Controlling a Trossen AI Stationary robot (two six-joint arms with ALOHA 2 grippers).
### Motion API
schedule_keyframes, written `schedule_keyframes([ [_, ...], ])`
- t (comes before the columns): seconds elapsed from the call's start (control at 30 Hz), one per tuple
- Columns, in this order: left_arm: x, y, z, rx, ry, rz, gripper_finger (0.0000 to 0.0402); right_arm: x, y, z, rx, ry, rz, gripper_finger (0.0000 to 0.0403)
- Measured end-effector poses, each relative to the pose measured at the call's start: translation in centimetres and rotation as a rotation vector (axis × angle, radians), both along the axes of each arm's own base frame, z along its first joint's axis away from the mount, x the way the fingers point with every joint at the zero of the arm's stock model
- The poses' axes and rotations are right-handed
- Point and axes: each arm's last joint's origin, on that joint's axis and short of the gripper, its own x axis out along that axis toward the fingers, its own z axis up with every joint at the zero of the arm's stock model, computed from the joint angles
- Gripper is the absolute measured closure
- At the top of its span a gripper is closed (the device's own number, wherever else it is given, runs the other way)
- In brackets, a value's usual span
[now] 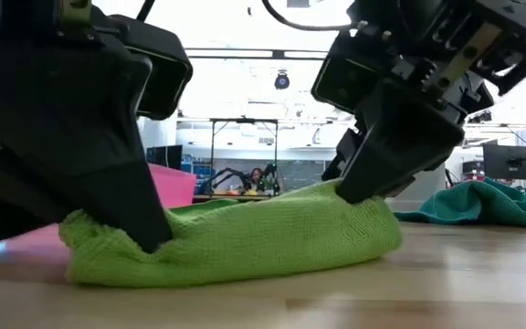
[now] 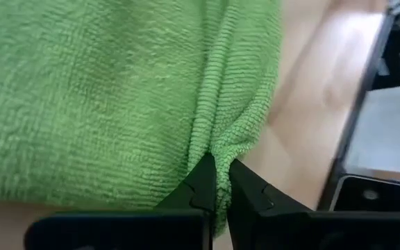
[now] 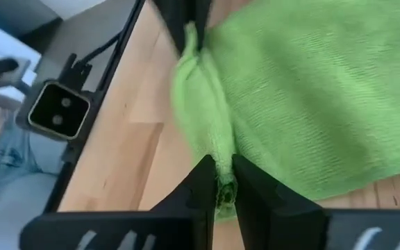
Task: Roll microfiber towels into tight, uniform cylinder then place into a basket
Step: Roll the green microfiber cloth
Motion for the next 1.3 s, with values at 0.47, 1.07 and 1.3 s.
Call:
schedule_keyframes([
  [0.47, -0.3, 0.1, -0.1, 0.001, 0.042, 0.006, 0.0394, -1.3, 2.5, 2.0, -0.197, -0.246, 0.328, 0.028],
  [1.07, -0.1, 0.2, -0.1, 0.007, 0.031, -0.007, 0.0394, -1.7, 5.1, 1.0, -0.572, -0.446, 0.259, 0.027],
  [1.3, -0.1, 0.2, -0.1, 0.006, 0.029, -0.006, 0.0394, -1.6, 5.1, 1.0, -0.55, -0.429, 0.215, 0.0216],
])
